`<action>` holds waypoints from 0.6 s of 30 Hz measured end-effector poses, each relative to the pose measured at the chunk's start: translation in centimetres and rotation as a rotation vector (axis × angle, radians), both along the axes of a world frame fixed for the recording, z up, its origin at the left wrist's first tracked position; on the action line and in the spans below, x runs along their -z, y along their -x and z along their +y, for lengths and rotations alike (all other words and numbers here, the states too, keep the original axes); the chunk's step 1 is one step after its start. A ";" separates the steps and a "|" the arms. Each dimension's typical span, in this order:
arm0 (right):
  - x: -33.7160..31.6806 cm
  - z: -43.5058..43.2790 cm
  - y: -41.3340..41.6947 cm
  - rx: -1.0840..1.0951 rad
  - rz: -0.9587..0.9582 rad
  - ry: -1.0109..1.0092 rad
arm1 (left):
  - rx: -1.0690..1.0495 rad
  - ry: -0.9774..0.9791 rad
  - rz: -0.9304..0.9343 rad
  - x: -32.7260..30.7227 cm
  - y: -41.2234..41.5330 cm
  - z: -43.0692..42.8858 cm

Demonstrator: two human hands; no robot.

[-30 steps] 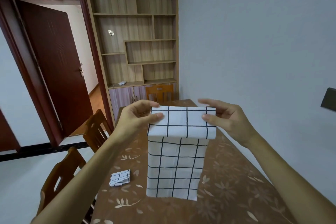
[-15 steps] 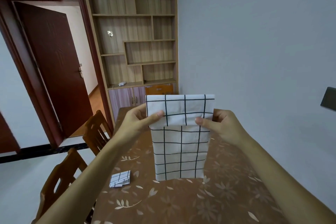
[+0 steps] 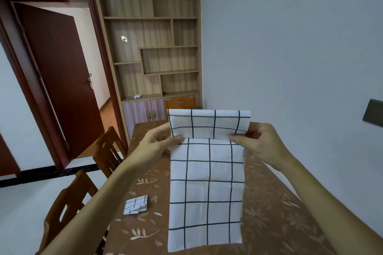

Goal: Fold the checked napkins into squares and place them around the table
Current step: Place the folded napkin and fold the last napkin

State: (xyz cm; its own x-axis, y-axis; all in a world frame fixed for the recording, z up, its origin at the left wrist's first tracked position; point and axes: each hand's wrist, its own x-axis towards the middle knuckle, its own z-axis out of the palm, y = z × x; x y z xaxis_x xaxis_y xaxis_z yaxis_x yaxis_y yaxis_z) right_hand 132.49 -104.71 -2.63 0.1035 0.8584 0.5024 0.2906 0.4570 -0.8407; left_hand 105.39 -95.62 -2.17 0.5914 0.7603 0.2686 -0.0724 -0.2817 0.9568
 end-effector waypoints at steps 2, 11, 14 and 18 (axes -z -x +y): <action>-0.1 -0.1 -0.2 -0.003 -0.036 -0.041 | 0.004 0.030 -0.015 0.0 0.1 0.0; 0.8 0.2 -1.2 -0.083 0.065 -0.057 | -0.022 0.088 -0.097 -0.5 0.4 -0.1; 0.6 0.0 -0.7 -0.164 0.282 0.033 | -0.128 0.053 -0.144 -0.4 -0.1 0.0; 0.9 0.2 -0.3 -0.154 0.248 0.183 | -0.173 0.035 -0.203 0.0 -0.3 0.3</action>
State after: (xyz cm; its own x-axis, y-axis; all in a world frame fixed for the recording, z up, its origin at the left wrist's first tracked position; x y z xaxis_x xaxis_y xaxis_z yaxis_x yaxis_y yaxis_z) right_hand 132.78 -104.54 -3.53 0.0655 0.9470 0.3145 0.0068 0.3147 -0.9492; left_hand 105.70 -95.33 -2.22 0.3881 0.8565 0.3404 -0.2178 -0.2736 0.9368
